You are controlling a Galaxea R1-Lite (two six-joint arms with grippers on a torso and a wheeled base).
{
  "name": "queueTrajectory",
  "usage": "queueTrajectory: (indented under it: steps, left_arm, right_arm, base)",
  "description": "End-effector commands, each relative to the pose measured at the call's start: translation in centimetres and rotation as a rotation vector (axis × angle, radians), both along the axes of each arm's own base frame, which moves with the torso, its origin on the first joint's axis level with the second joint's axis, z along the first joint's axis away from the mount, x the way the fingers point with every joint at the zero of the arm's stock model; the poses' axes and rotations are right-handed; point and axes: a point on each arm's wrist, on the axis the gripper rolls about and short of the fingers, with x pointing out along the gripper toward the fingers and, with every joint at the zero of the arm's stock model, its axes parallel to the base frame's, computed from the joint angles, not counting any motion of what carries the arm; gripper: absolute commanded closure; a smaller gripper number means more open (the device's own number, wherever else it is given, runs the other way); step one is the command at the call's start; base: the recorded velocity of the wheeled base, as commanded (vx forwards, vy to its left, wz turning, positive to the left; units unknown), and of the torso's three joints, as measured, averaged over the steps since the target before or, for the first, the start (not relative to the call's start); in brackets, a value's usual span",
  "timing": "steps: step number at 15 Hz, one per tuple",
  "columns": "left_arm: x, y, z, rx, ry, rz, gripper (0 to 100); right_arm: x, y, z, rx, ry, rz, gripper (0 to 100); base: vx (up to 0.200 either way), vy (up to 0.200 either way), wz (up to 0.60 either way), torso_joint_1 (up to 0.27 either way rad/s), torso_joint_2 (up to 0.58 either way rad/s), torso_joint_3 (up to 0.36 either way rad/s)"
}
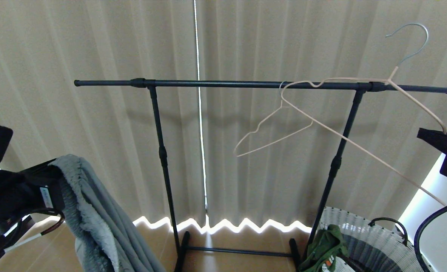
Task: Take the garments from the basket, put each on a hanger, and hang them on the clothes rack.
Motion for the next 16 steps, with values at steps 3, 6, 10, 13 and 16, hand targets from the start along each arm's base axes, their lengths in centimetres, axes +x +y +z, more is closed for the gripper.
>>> queueTrajectory:
  steps: [3, 6, 10, 13, 16]
  left_arm:
    - [4.2, -2.2, 4.2, 0.003, 0.044, -0.051, 100]
    - [6.3, -5.5, 6.9, -0.016, 0.119, -0.116, 100]
    - [10.8, -8.2, 7.1, -0.009, 0.124, 0.065, 100]
    - [12.0, -8.5, 6.1, -0.001, 0.144, 0.119, 100]
    - [12.1, -8.6, 5.9, 0.013, 0.137, 0.166, 100]
  right_arm:
    - [0.4, 3.3, -1.1, 0.079, 0.075, 0.235, 100]
    - [0.7, 6.6, -2.0, 0.093, 0.094, 0.380, 100]
    - [0.2, 9.4, -3.4, 0.084, 0.158, 0.500, 100]
    - [-1.0, 11.0, -3.5, 0.131, 0.188, 0.581, 100]
    - [-1.2, 11.7, -3.6, 0.127, 0.196, 0.608, 100]
  base:
    - [0.000, 0.000, 0.00, 0.000, 0.00, 0.000]
    - [0.000, 0.000, 0.00, 0.000, 0.00, 0.000]
    - [0.000, 0.000, 0.00, 0.000, 0.00, 0.000]
    - [0.000, 0.000, 0.00, 0.000, 0.00, 0.000]
    - [0.000, 0.000, 0.00, 0.000, 0.00, 0.000]
